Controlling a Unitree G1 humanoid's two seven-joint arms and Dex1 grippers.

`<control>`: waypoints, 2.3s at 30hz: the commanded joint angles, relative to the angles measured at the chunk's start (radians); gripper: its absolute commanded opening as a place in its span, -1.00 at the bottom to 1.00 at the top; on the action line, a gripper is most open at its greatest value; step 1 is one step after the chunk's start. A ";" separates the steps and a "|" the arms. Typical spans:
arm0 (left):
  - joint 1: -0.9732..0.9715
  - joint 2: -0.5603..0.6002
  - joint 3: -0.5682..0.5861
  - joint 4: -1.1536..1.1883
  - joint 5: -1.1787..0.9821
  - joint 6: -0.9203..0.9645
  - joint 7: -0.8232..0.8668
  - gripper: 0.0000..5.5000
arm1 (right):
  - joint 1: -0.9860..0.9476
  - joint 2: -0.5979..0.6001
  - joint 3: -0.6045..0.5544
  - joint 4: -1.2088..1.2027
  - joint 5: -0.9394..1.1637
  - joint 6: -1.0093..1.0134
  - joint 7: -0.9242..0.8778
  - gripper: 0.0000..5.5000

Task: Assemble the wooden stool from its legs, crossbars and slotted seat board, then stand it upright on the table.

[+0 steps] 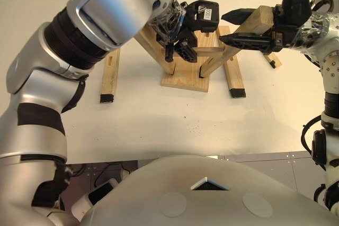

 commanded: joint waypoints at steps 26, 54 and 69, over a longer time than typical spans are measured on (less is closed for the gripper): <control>-0.018 0.082 0.017 -0.060 -0.087 0.098 0.075 -0.44 | 0.076 -0.011 0.030 0.042 -0.024 0.054 0.024 -0.27; -0.052 0.021 0.059 -0.118 -0.175 0.146 0.188 -0.44 | 0.081 -0.007 0.040 0.050 -0.032 0.041 0.025 -0.27; 0.022 0.059 -0.067 -0.009 -0.123 0.083 0.202 -0.83 | 0.077 -0.044 0.028 0.061 -0.029 0.042 0.062 -0.27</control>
